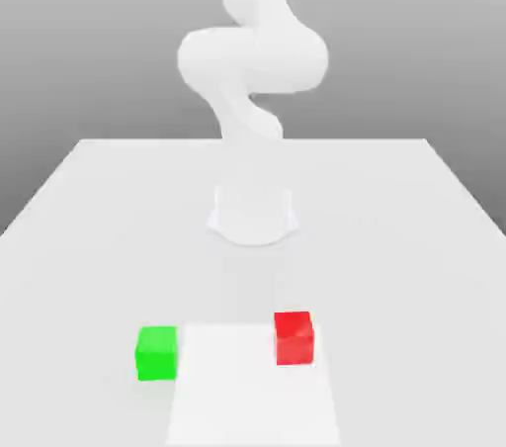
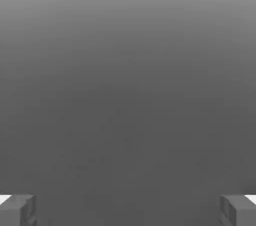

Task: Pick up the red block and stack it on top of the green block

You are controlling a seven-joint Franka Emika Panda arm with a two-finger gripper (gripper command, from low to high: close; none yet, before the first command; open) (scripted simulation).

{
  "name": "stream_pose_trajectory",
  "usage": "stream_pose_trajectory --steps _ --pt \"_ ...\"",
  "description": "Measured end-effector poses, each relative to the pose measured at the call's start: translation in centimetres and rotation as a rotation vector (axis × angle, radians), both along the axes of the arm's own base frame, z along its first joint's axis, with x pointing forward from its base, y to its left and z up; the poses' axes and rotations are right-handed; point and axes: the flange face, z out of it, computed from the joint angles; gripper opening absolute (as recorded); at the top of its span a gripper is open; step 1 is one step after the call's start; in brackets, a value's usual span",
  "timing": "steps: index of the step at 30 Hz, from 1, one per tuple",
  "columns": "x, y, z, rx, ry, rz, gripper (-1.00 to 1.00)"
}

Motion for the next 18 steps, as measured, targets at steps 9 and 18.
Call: stream_pose_trajectory --steps 9,18 --pt "5.4 2.8 -22.4 -0.018 0.337 0.028 0.00" --pt "-1.2 4.7 -44.3 -0.023 0.696 0.062 0.00"
